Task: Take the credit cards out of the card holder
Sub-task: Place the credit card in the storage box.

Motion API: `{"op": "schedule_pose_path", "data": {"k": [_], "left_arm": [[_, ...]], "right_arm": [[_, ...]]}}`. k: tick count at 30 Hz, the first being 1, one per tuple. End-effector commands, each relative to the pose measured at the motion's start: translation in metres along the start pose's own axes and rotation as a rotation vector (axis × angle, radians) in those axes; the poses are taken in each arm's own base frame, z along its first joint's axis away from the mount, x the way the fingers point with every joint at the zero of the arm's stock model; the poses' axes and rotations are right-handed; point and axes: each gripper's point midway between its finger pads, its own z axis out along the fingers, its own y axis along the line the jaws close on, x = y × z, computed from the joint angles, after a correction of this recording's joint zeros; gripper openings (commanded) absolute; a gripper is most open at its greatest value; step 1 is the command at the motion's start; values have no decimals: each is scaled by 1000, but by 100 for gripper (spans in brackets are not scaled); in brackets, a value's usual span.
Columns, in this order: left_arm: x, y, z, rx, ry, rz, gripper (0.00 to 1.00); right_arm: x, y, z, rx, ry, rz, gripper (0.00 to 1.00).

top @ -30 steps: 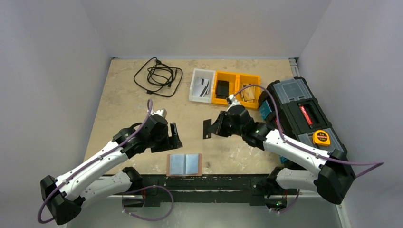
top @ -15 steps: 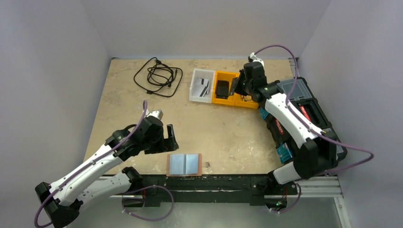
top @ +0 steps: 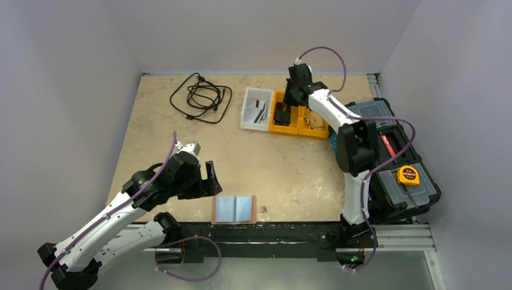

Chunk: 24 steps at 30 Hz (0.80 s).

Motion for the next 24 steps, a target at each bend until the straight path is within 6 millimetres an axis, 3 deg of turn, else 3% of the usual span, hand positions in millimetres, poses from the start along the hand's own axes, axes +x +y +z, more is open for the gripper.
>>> {"op": "schedule_pose_path", "data": {"k": [1, 4, 7, 10, 16, 19, 20, 21, 24], "left_arm": [[-7, -4, -11, 12, -22, -10, 87], [-7, -4, -12, 17, -21, -9, 87], [-6, -5, -11, 16, -17, -8, 88], [-6, -6, -8, 17, -10, -8, 88], [-7, -7, -2, 11, -9, -10, 88], [-8, -5, 0, -8, -14, -15, 87], [-9, -3, 0, -15, -21, -19, 88], [-9, 0, 1, -32, -25, -23, 87], [-11, 11, 3, -92, -37, -42, 88]], "right_arm": [[-14, 12, 11, -22, -2, -12, 0], [-10, 11, 18, -10, 19, -7, 9], [-11, 12, 14, -14, 19, -2, 25], [-17, 14, 1, -23, 7, -1, 35], [-27, 16, -44, -32, -17, -4, 44], [-17, 23, -75, -62, -14, -13, 45], [-5, 23, -79, -57, 0, -19, 46], [0, 29, -96, -80, -14, -27, 47], [42, 47, -129, -121, -18, -75, 48]]}}
